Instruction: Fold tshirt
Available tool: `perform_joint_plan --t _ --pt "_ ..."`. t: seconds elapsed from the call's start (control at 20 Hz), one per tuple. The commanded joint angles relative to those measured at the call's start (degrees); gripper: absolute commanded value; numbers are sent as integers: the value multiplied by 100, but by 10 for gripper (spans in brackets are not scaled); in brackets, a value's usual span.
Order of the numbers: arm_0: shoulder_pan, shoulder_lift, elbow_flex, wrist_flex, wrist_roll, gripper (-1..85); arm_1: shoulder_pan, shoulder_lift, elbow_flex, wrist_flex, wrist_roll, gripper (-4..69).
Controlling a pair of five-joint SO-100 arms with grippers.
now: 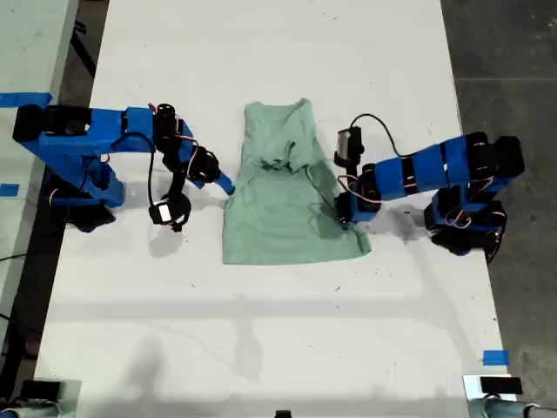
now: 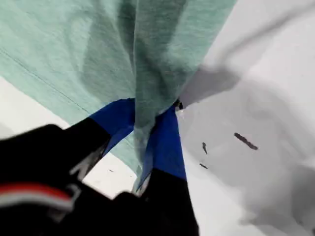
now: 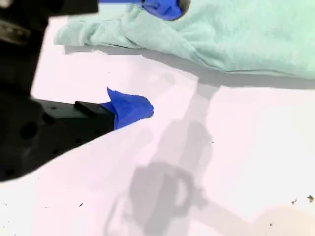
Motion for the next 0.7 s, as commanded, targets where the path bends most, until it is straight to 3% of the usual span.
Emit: perform_joint_plan --t 0.0,0.15,0.4,0.5,0.65 --pt "88 35 -448 35 -9 235 -9 229 -580 976 -193 -23" --pt "105 26 -448 44 -9 234 -18 334 -1020 1811 -255 -28" --pt "114 -9 -475 53 -9 234 -88 229 -2426 2004 70 -26" --pt "114 -9 -519 88 -9 234 -97 88 -2944 1890 334 -26" --pt "105 -26 -545 105 9 234 -79 -132 -2944 835 598 -26"
